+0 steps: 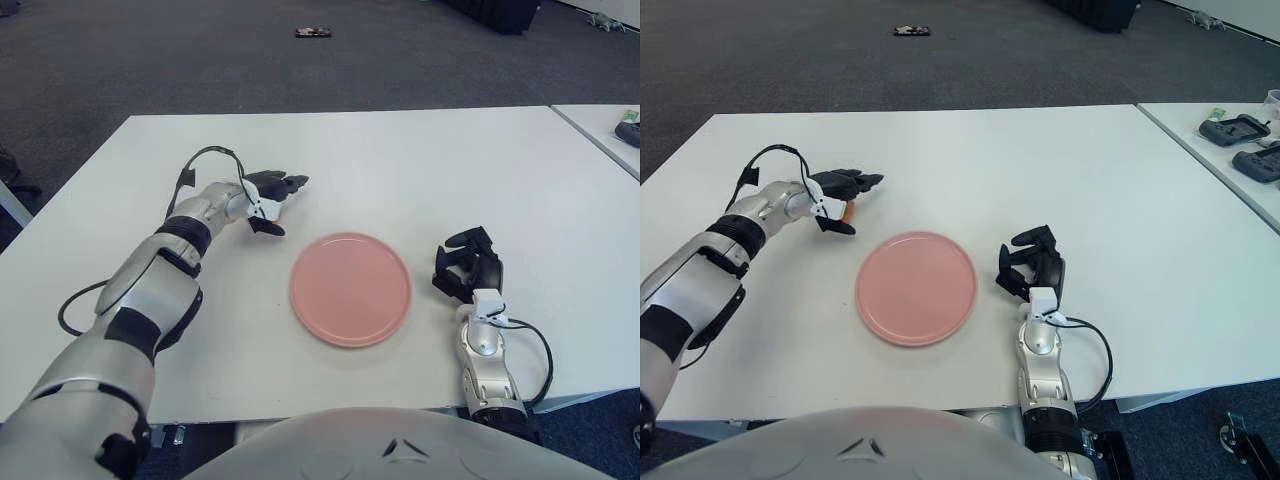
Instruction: Put the apple into the plate.
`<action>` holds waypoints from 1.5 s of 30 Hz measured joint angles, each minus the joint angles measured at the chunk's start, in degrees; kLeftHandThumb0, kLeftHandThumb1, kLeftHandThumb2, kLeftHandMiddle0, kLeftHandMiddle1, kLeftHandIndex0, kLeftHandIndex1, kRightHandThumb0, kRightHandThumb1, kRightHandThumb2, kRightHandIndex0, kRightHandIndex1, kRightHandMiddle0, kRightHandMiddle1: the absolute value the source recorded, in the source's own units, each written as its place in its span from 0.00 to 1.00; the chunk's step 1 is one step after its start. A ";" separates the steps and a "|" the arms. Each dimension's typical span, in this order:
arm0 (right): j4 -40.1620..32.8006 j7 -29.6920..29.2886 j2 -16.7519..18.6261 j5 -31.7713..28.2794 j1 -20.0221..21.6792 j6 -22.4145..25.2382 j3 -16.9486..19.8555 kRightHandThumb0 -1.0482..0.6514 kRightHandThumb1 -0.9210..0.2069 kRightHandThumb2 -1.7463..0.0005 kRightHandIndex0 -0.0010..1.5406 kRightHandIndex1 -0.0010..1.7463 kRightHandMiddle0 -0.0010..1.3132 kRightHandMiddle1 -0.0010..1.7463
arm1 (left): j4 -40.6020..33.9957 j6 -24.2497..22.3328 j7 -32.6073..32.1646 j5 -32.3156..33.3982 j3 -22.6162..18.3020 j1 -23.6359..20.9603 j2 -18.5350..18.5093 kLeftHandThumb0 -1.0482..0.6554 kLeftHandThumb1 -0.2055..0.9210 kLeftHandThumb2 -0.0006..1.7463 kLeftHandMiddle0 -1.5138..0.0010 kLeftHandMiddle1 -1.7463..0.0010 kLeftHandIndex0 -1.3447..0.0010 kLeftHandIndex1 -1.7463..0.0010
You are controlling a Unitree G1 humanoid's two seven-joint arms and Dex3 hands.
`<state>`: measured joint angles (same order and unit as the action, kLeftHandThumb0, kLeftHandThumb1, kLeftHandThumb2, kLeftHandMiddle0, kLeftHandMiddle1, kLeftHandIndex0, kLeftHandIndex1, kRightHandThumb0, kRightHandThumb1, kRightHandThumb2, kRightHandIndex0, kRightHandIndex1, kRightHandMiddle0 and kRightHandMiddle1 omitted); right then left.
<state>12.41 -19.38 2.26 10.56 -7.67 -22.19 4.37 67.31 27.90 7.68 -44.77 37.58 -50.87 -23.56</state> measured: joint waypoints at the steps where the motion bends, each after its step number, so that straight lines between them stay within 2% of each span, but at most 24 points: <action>1: -0.03 0.00 0.04 0.00 -0.01 0.07 0.00 0.37 0.34 0.40 0.44 0.82 0.33 1.00 | 0.33 -0.04 -0.87 -0.78 0.62 -0.14 -0.04 0.00 0.72 0.38 1.00 1.00 1.00 1.00; 11: -0.04 0.17 0.05 -0.09 -0.05 -0.61 0.07 0.37 0.35 0.39 0.44 0.82 0.34 1.00 | 2.38 -1.05 -5.41 -3.64 3.69 -0.73 -0.20 0.00 0.76 0.35 1.00 1.00 1.00 1.00; 32: 0.18 1.34 -0.26 -0.19 -0.10 -1.33 0.13 0.37 0.33 0.40 0.46 0.82 0.33 1.00 | 3.23 -2.38 -4.13 -3.57 4.35 -0.75 -3.94 0.00 0.79 0.33 1.00 1.00 1.00 1.00; 36: 0.20 1.38 -0.25 -0.21 -0.10 -1.33 0.17 0.38 0.33 0.41 0.45 0.82 0.33 1.00 | 3.39 -2.47 -4.12 -3.57 4.42 -0.75 -4.05 0.00 0.76 0.34 1.00 1.00 1.00 1.00; 45: 0.57 1.29 -0.22 -0.22 -0.10 -2.16 0.25 0.38 0.33 0.41 0.43 0.81 0.33 1.00 | 3.70 -2.89 -3.26 -3.39 4.42 -0.80 -4.06 0.08 0.58 0.48 1.00 1.00 1.00 1.00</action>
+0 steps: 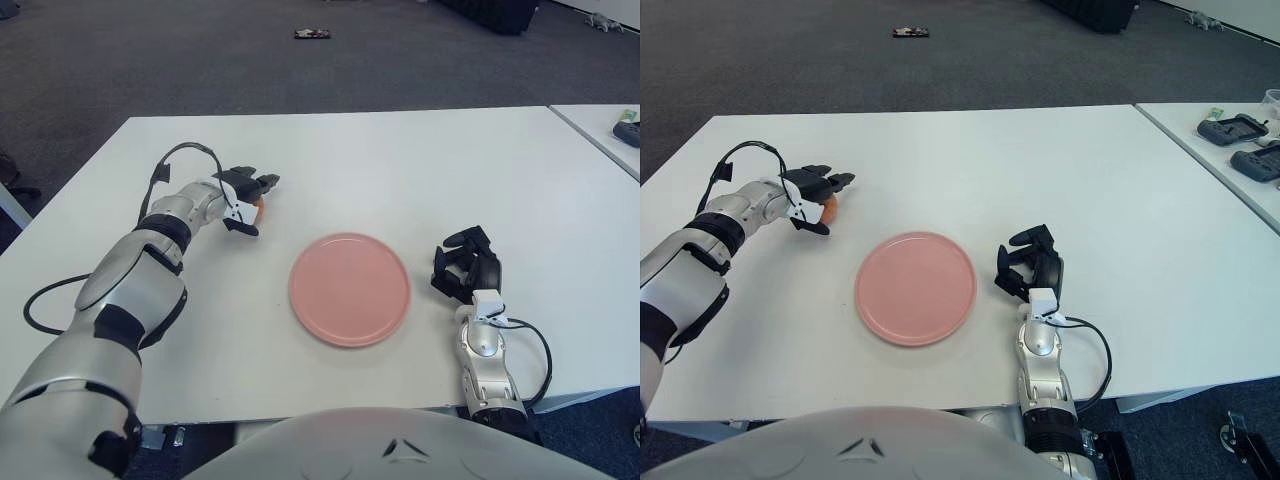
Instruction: Put the apple into the plate.
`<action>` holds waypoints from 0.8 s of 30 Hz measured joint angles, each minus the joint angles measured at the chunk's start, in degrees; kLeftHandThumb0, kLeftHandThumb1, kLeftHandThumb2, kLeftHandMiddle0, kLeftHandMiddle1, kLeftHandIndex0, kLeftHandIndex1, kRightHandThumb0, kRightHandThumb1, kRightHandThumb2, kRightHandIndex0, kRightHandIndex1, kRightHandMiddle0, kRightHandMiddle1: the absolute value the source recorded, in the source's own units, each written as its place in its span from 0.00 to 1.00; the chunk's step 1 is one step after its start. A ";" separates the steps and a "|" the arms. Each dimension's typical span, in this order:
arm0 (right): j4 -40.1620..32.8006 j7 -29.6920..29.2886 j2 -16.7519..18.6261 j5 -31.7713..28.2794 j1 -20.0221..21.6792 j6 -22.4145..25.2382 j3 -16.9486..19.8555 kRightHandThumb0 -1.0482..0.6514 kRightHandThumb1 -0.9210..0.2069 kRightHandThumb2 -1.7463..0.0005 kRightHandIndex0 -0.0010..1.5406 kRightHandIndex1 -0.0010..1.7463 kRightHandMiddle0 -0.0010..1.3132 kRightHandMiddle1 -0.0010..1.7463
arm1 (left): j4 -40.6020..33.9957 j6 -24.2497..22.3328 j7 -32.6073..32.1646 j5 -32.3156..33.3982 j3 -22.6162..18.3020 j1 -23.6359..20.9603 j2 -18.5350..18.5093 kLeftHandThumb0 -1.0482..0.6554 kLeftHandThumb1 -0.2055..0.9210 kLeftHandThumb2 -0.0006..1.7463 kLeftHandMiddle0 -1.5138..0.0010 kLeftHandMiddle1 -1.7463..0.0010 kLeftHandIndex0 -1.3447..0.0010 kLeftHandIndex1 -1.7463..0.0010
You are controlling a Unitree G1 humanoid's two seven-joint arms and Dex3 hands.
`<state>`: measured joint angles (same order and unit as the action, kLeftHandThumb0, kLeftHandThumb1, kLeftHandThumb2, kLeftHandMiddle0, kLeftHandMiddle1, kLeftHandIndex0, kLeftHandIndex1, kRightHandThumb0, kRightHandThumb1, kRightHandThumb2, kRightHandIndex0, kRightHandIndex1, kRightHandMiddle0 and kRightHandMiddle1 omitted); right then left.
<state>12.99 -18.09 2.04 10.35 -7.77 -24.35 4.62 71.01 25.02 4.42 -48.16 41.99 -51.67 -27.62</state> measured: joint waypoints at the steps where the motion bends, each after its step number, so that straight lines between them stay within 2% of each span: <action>1: 0.00 -0.04 0.01 0.00 0.00 -0.12 0.02 0.37 0.33 0.40 0.43 0.81 0.33 1.00 | 0.02 -0.05 0.13 0.03 0.00 -0.01 -0.02 0.09 0.56 0.50 1.00 1.00 1.00 1.00; 4: 0.00 -0.56 0.18 0.07 0.00 -0.07 0.12 0.37 0.34 0.40 0.43 0.82 0.33 1.00 | 0.06 -0.21 0.94 0.16 0.00 -0.04 -0.15 0.13 0.48 0.56 1.00 1.00 1.00 1.00; 9: -0.01 -1.54 0.58 0.22 -0.02 0.49 0.19 0.37 0.34 0.40 0.43 0.82 0.33 1.00 | 0.07 -0.83 2.93 0.43 -0.01 -0.20 -0.41 0.21 0.38 0.64 1.00 0.82 1.00 0.94; 14: -0.01 -1.59 0.58 0.15 -0.09 0.41 0.15 0.37 0.34 0.40 0.43 0.81 0.33 1.00 | 0.02 -2.46 5.47 0.48 -0.02 -0.64 -0.35 0.25 0.35 0.66 1.00 0.71 1.00 0.90; 18: -0.01 -1.10 0.52 -0.06 -0.09 0.06 0.12 0.37 0.35 0.39 0.43 0.80 0.34 1.00 | -0.19 -3.54 7.00 0.49 -0.01 -0.89 -0.33 0.30 0.31 0.69 1.00 0.53 1.00 0.76; 19: -0.01 -0.99 0.50 -0.13 -0.09 -0.10 0.12 0.37 0.35 0.39 0.43 0.80 0.34 1.00 | -0.29 -3.77 7.21 0.48 -0.01 -0.90 -0.32 0.32 0.29 0.70 1.00 0.47 1.00 0.67; 20: -0.01 -0.91 0.48 -0.17 -0.09 -0.18 0.12 0.37 0.35 0.39 0.43 0.80 0.34 1.00 | -0.36 -3.91 7.28 0.48 0.00 -0.90 -0.31 0.33 0.28 0.70 1.00 0.44 1.00 0.64; 22: -0.01 -0.67 0.44 -0.22 -0.09 -0.27 0.12 0.37 0.35 0.39 0.43 0.80 0.34 1.00 | -0.46 -4.26 7.35 0.48 0.01 -0.88 -0.30 0.35 0.24 0.74 1.00 0.35 1.00 0.47; 24: -0.01 -0.49 0.39 -0.28 -0.09 -0.28 0.13 0.37 0.35 0.39 0.44 0.81 0.34 1.00 | -0.52 -4.50 7.35 0.48 0.01 -0.84 -0.31 0.36 0.23 0.75 1.00 0.29 1.00 0.40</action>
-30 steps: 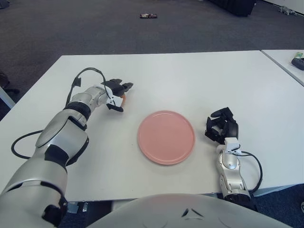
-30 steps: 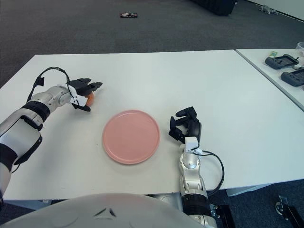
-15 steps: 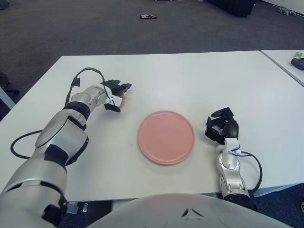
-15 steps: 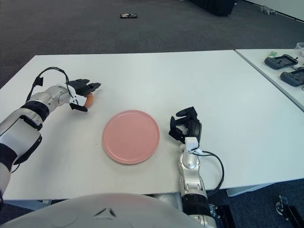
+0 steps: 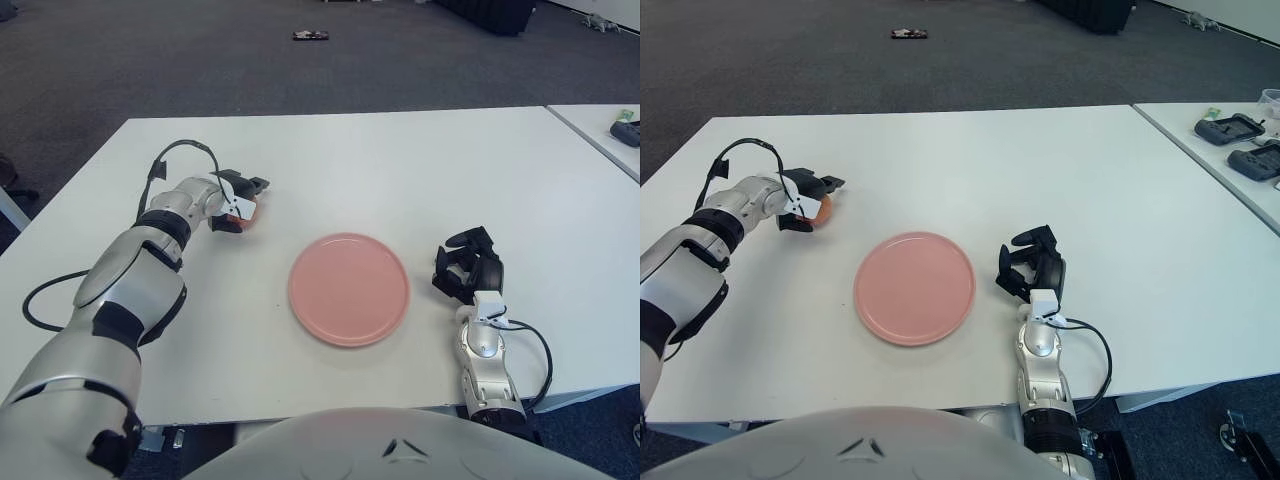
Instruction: Put the apple into the plate.
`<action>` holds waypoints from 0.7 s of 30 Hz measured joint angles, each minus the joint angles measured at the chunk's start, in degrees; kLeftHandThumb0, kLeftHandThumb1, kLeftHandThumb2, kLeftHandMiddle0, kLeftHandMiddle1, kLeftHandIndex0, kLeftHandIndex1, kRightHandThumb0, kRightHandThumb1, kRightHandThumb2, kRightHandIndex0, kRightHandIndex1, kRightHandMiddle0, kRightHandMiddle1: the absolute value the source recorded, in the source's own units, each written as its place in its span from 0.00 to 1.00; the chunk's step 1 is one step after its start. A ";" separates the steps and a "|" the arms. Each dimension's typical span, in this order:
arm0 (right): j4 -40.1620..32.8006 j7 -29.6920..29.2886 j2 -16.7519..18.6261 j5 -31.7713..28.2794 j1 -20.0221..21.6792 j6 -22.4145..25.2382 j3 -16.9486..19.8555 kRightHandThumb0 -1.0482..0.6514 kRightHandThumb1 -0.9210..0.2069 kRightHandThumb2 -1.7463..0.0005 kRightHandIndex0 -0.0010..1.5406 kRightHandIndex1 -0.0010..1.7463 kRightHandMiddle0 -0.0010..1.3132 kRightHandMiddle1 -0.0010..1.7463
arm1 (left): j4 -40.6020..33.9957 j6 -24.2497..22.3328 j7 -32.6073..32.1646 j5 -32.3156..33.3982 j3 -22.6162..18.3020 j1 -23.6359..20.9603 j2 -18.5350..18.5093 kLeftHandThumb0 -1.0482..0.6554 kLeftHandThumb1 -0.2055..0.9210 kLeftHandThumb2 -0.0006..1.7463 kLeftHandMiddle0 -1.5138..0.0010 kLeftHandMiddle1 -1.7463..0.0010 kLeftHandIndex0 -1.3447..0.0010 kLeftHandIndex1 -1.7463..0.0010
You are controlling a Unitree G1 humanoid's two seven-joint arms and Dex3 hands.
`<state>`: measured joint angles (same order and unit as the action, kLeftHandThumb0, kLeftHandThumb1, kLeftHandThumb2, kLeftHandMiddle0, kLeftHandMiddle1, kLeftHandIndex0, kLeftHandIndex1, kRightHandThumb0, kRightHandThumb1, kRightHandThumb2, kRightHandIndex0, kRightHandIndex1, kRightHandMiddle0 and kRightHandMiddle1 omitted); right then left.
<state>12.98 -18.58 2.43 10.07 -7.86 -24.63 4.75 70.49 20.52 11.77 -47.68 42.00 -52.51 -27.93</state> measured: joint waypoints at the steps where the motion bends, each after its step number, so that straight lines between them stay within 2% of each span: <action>1: 0.00 0.10 -0.03 -0.01 0.00 0.00 0.01 0.37 0.35 0.39 0.44 0.81 0.34 1.00 | -0.04 -0.09 -0.01 0.00 -0.01 0.03 -0.01 0.37 0.23 0.76 1.00 0.23 1.00 0.35; 2: 0.00 0.18 -0.06 -0.01 0.00 -0.01 0.01 0.37 0.35 0.39 0.44 0.81 0.34 1.00 | -0.06 -0.14 -0.02 0.01 -0.03 0.06 -0.03 0.38 0.22 0.77 1.00 0.21 1.00 0.33; 3: 0.00 0.28 -0.09 -0.01 0.00 -0.01 0.01 0.37 0.36 0.38 0.44 0.81 0.34 1.00 | -0.07 -0.17 -0.06 0.02 -0.06 0.11 -0.05 0.38 0.22 0.79 1.00 0.16 1.00 0.26; 5: 0.00 0.31 -0.14 0.00 0.00 -0.02 0.00 0.37 0.36 0.38 0.43 0.81 0.34 1.00 | -0.08 -0.37 -0.45 0.09 -0.24 0.29 -0.06 0.39 0.21 0.81 0.94 0.06 1.00 0.11; 6: 0.00 0.31 -0.14 0.00 0.00 -0.02 0.01 0.37 0.36 0.38 0.43 0.81 0.34 1.00 | -0.09 -0.57 -0.68 0.21 -0.40 0.41 -0.06 0.39 0.21 0.81 0.93 0.05 1.00 0.09; 7: 0.00 0.30 -0.14 0.00 0.00 -0.02 0.02 0.37 0.36 0.38 0.43 0.81 0.34 1.00 | -0.10 -0.80 -0.96 0.31 -0.57 0.55 -0.06 0.57 0.32 0.78 0.82 0.03 1.00 0.06; 8: 0.00 0.30 -0.14 0.01 0.00 -0.02 0.02 0.37 0.36 0.38 0.43 0.81 0.34 1.00 | -0.10 -1.04 -1.20 0.44 -0.78 0.69 -0.06 0.68 0.38 0.75 0.75 0.02 1.00 0.04; 11: 0.00 0.30 -0.14 0.00 0.00 -0.02 0.03 0.37 0.36 0.38 0.44 0.81 0.34 1.00 | -0.12 -1.57 -1.87 1.06 -1.51 1.19 -0.07 0.82 0.43 0.76 0.65 0.01 0.94 0.01; 13: 0.00 0.30 -0.14 0.00 0.00 -0.04 0.04 0.37 0.36 0.38 0.44 0.81 0.34 1.00 | -0.12 -1.67 -2.64 1.53 -1.99 1.63 -0.08 0.86 0.41 0.78 0.61 0.00 0.88 0.01; 15: 0.00 0.29 -0.14 0.00 0.00 -0.06 0.04 0.37 0.36 0.38 0.45 0.81 0.34 1.00 | -0.14 -1.70 -4.04 2.08 -2.61 2.27 -0.14 0.71 0.37 0.82 0.55 0.02 0.74 0.00; 17: 0.00 0.25 -0.13 0.02 0.00 -0.06 0.06 0.37 0.36 0.39 0.45 0.81 0.34 1.00 | -0.15 -1.79 -5.37 2.28 -3.07 2.73 -0.18 0.67 0.31 0.86 0.51 0.02 0.67 0.00; 21: -0.05 -0.22 -0.08 0.13 0.00 0.40 0.19 0.37 0.34 0.39 0.44 0.82 0.34 1.00 | -0.07 -2.12 -8.22 2.47 -3.76 3.58 -0.20 0.63 0.22 0.92 0.44 0.06 0.57 0.00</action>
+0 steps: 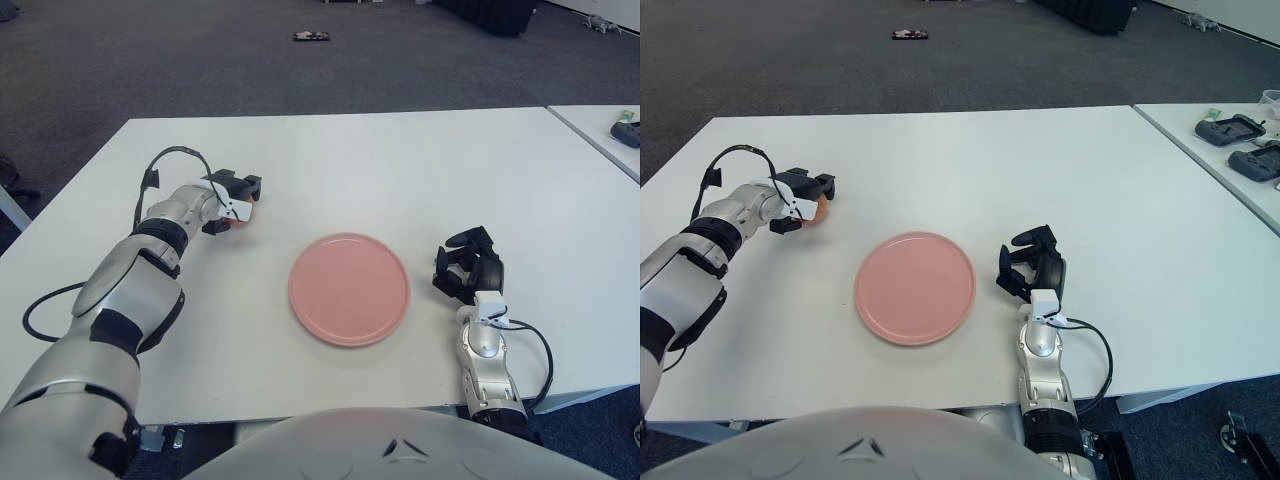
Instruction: Put the apple into the plate.
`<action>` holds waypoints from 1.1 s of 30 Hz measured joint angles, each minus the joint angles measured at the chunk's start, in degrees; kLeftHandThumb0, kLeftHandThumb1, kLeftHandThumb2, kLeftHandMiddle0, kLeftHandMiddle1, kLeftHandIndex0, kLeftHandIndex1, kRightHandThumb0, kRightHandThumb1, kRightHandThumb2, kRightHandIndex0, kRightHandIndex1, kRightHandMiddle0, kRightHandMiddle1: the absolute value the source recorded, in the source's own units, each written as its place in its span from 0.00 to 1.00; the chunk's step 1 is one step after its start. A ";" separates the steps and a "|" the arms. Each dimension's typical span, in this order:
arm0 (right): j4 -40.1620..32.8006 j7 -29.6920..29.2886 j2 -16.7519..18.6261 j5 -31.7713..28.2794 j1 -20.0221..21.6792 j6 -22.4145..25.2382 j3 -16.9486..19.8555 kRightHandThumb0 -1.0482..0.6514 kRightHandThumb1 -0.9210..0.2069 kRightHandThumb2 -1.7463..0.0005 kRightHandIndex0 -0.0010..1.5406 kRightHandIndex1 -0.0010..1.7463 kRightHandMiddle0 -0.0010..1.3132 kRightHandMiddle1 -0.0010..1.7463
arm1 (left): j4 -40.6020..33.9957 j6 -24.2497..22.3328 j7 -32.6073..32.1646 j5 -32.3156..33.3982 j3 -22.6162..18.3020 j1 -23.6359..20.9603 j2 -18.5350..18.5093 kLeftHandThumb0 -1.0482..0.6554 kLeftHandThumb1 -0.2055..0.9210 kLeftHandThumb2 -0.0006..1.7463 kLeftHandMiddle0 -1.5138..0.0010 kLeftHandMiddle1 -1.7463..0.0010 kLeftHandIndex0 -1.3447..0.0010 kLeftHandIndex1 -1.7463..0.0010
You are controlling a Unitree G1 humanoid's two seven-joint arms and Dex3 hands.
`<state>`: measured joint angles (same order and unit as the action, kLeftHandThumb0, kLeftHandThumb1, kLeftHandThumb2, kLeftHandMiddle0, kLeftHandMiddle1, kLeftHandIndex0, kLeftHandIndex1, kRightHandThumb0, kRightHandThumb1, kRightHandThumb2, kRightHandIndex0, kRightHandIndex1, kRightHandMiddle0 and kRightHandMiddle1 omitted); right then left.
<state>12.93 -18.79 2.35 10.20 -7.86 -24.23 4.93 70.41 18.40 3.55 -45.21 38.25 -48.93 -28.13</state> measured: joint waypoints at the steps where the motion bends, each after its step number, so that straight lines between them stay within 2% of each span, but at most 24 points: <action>1: -0.04 -0.15 0.04 0.04 0.00 0.33 0.02 0.37 0.34 0.40 0.44 0.82 0.33 1.00 | 0.06 -0.01 -0.66 0.00 -0.07 0.16 0.00 0.62 0.19 0.93 0.42 0.08 0.54 0.00; 7: -0.62 -0.64 0.27 0.26 -0.10 1.97 0.03 0.38 0.33 0.41 0.43 0.82 0.32 1.00 | 0.08 0.22 -4.52 1.12 -1.57 1.49 0.03 0.62 0.11 0.98 0.36 0.10 0.49 0.00; 18: -0.55 -0.95 0.27 0.28 -0.10 1.31 -0.08 0.37 0.34 0.40 0.43 0.83 0.34 1.00 | 0.06 1.83 -6.19 4.62 -4.88 2.76 0.00 0.61 0.09 1.00 0.35 0.09 0.48 0.00; 28: 0.00 -0.47 0.24 0.11 -0.02 0.01 -0.28 0.37 0.35 0.39 0.44 0.81 0.34 1.00 | 0.53 2.30 -2.68 9.91 -9.09 3.12 0.37 0.61 0.08 1.00 0.35 0.09 0.48 0.00; 33: 0.24 -0.38 0.18 0.03 0.18 -0.67 -0.24 0.37 0.34 0.40 0.44 0.81 0.34 1.00 | 0.90 2.36 1.22 15.12 -13.59 3.32 1.04 0.61 0.08 1.00 0.35 0.09 0.48 0.00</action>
<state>13.16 -19.18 2.53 10.23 -7.68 -24.90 4.69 71.32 20.76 4.76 -30.09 24.66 -45.61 -27.09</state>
